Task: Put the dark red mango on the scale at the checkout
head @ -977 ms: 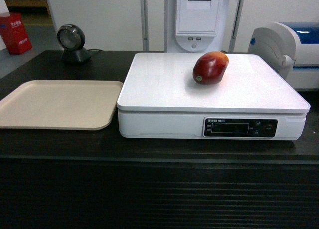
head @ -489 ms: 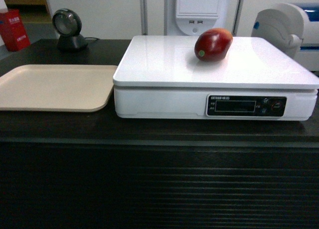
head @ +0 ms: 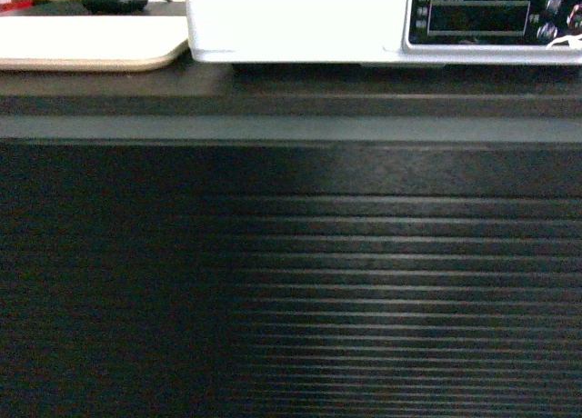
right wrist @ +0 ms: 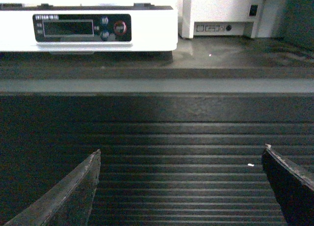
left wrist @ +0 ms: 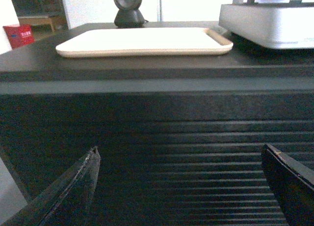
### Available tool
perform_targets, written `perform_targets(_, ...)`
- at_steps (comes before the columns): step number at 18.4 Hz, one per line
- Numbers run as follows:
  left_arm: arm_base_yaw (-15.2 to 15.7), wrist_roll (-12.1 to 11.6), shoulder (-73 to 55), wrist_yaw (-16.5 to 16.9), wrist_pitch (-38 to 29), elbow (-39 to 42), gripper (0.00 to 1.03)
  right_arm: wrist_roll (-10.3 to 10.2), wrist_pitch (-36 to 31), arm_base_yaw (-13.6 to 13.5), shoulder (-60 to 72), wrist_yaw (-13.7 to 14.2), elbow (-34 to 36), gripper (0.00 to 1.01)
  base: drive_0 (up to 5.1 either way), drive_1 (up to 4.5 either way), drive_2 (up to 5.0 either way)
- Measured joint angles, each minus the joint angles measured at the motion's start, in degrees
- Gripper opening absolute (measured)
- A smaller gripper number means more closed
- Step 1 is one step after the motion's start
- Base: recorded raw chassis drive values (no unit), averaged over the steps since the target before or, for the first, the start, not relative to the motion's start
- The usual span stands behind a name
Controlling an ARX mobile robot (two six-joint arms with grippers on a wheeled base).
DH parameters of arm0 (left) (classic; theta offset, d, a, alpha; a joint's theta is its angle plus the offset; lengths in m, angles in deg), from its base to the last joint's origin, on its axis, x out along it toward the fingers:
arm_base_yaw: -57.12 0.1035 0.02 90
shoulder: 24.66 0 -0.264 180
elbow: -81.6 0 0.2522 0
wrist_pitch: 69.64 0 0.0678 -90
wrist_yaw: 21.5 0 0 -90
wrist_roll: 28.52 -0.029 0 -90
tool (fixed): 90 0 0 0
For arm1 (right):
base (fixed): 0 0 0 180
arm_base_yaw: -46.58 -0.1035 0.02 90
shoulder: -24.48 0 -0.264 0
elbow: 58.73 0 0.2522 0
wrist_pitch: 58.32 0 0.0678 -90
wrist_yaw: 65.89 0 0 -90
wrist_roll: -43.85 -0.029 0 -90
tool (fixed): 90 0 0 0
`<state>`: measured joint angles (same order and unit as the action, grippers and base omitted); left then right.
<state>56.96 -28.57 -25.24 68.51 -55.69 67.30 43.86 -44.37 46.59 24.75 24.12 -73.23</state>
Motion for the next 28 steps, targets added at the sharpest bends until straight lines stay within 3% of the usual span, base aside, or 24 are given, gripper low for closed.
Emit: perform_targets(28,0.00,0.02,0.00,-0.02,0.04,0.00,0.98,0.02,0.09,0.00,0.00,0.00,0.00,0.98,0.0,0.00,0.0)
